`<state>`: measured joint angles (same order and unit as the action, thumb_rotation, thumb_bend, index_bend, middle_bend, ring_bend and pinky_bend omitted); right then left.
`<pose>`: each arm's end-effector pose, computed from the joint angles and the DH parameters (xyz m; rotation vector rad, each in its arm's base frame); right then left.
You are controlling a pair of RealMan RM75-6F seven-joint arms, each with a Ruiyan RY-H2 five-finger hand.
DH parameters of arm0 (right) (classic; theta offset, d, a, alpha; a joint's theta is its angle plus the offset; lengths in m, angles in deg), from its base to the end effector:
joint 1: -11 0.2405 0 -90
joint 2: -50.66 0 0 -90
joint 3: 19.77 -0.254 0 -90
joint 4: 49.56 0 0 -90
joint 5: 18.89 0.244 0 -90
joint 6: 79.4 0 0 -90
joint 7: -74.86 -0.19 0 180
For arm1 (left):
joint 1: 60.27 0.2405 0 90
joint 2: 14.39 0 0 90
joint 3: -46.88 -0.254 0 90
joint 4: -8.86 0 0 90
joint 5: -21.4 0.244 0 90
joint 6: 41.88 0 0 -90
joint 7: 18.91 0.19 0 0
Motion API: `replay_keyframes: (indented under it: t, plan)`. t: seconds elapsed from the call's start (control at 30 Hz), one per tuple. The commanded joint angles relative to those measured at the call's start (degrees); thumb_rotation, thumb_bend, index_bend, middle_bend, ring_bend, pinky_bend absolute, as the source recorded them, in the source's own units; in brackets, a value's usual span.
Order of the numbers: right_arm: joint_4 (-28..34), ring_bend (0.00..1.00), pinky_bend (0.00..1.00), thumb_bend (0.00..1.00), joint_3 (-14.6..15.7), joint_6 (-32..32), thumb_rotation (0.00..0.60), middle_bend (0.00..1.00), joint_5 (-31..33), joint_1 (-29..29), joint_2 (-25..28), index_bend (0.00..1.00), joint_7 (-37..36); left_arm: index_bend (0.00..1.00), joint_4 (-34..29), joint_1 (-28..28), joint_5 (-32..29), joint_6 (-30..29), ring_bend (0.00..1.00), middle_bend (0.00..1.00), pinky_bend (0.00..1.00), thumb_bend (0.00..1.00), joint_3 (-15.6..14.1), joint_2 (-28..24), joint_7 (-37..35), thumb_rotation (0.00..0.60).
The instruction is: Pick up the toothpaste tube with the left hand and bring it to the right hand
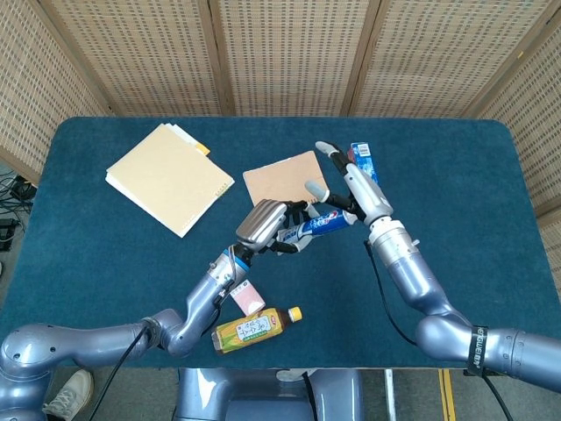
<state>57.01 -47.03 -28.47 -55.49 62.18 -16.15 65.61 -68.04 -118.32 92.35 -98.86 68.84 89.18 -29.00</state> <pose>-0.0286 -0.4397 0.0689 1.3935 -1.6607 1.4678 0.0556 0.4057 -0.0893 -1.7948 -1.2860 -1.6761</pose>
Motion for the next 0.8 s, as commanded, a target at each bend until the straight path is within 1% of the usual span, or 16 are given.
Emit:
replay_keyframes:
  t: [0.03,0.23,0.4,0.8]
  plan:
    - [0.39,0.00,0.00,0.00,-0.18,-0.18,0.000,0.00,-0.11,-0.24,0.01,0.00,-0.59,0.70,-0.13,0.01,0.10,-0.22,0.52,0.60,0.58,0.64,0.11,0.13,-0.25,0.600]
    - [1.07,0.00,0.00,0.00,-0.54,-0.92,0.000,0.00,-0.46,-0.24,0.12,0.00,-1.30,0.70,-0.34,-0.10,-0.02,-0.33,0.52,0.60,0.58,0.64,0.39,0.23,-0.16,0.600]
    - [1.35,0.00,0.00,0.00,-0.68,-1.13,0.000,0.00,-0.58,-0.16,-0.43,0.00,-2.00,0.70,-0.61,-0.39,-0.62,-0.38,0.52,0.60,0.58,0.64,1.22,0.32,-0.07,0.600]
    - [1.70,0.00,0.00,0.00,-2.04,-2.90,0.000,0.00,-0.76,-1.46,-0.97,0.00,-7.04,0.70,-0.94,-0.56,-1.37,-0.90,0.52,0.60,0.58,0.64,1.89,0.97,-0.04,0.600]
